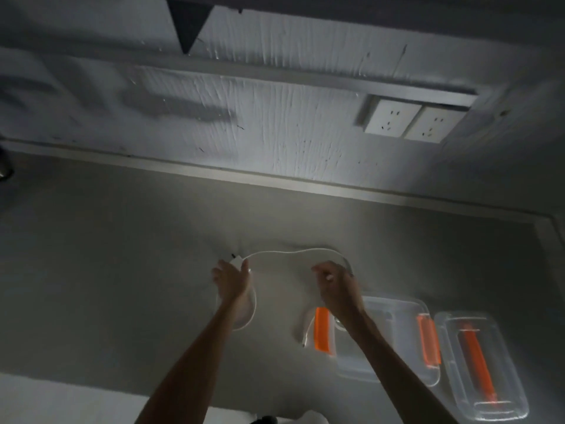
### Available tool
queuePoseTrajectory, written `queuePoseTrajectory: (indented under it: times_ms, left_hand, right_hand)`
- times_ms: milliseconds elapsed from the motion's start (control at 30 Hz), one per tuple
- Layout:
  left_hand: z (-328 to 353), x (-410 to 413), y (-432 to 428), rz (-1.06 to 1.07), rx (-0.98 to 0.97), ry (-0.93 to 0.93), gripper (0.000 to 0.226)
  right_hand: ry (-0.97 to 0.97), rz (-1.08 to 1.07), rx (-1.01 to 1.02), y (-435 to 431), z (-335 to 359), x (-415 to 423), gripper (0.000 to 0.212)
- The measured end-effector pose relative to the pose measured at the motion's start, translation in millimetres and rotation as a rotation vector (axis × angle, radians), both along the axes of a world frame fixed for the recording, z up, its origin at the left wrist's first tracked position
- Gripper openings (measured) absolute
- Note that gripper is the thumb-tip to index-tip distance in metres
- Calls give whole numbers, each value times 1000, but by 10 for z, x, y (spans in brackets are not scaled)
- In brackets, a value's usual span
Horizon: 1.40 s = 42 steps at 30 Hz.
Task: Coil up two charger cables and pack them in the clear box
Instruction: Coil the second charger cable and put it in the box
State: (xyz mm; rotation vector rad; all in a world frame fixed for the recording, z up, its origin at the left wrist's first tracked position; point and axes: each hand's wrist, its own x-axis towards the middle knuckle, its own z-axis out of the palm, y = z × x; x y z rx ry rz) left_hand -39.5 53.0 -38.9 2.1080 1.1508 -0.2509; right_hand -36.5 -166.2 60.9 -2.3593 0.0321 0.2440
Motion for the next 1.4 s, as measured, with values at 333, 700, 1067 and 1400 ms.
queuePoseTrajectory:
  times_ms: [333, 700, 1067, 1400]
  left_hand:
    - [-54, 89, 138, 24, -388, -55, 43]
    - [2227, -710, 465, 76, -1119, -772, 21]
    - [3058, -863, 452, -164, -380, -864, 54]
    - [3276, -1269, -103, -497, -652, -918, 51]
  right_hand:
    - [211, 456, -102, 976, -907, 346, 61]
    - [612, 558, 858, 1051, 423, -473, 52]
    - [-527, 708, 196, 525, 1652, -905, 25]
    - [-839, 629, 286, 284, 2916, -483, 12]
